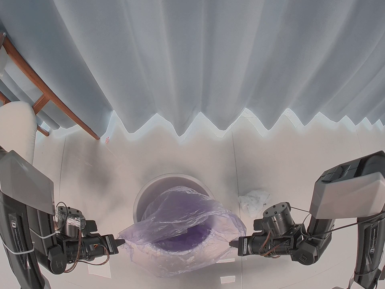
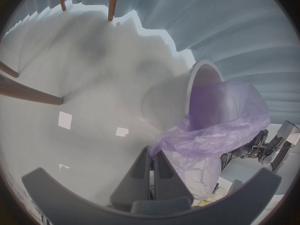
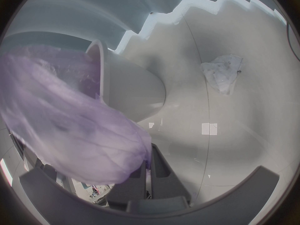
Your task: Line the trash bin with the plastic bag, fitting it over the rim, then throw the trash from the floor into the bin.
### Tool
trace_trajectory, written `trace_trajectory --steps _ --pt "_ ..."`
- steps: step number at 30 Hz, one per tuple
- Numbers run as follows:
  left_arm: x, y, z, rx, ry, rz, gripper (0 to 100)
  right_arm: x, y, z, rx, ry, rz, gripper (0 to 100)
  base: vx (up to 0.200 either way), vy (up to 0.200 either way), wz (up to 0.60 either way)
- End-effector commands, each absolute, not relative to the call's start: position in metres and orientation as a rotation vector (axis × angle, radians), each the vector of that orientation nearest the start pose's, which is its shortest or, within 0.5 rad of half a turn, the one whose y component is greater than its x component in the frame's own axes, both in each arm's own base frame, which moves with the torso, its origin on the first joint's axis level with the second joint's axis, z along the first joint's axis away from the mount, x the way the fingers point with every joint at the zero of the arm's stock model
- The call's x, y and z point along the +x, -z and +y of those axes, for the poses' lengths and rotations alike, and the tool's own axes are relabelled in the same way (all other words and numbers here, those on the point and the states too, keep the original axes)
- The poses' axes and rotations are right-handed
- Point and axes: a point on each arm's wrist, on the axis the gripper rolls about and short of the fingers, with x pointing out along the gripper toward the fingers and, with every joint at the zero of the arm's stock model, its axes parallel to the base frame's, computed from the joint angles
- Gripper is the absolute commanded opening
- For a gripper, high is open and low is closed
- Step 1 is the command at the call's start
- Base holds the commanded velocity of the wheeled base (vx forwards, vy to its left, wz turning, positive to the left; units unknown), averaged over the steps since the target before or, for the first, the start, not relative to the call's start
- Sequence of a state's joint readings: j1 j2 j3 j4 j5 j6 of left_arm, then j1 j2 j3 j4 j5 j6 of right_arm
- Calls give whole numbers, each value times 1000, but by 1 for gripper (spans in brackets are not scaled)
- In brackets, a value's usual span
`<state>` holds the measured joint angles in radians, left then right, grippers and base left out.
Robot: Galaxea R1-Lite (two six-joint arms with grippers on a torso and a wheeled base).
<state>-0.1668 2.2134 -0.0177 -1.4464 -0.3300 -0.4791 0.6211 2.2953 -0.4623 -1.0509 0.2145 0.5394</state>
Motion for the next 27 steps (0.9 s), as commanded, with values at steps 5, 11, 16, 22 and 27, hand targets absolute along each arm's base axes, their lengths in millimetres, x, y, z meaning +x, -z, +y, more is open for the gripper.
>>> trace_trajectory --steps 5,11,16,22,27 --pt "205 20 -39 -513 253 886 0 250 39 175 333 -535 961 0 0 0 0" --pt "209 19 -34 -520 235 845 0 259 36 171 349 -515 934 0 0 0 0" --pt "211 19 -31 -523 225 829 0 265 34 169 366 -505 916 0 0 0 0" --pt "212 19 -29 -525 217 822 0 269 33 167 376 -501 890 0 0 0 0" --pt "213 19 -28 -527 217 807 0 269 32 167 378 -504 883 0 0 0 0"
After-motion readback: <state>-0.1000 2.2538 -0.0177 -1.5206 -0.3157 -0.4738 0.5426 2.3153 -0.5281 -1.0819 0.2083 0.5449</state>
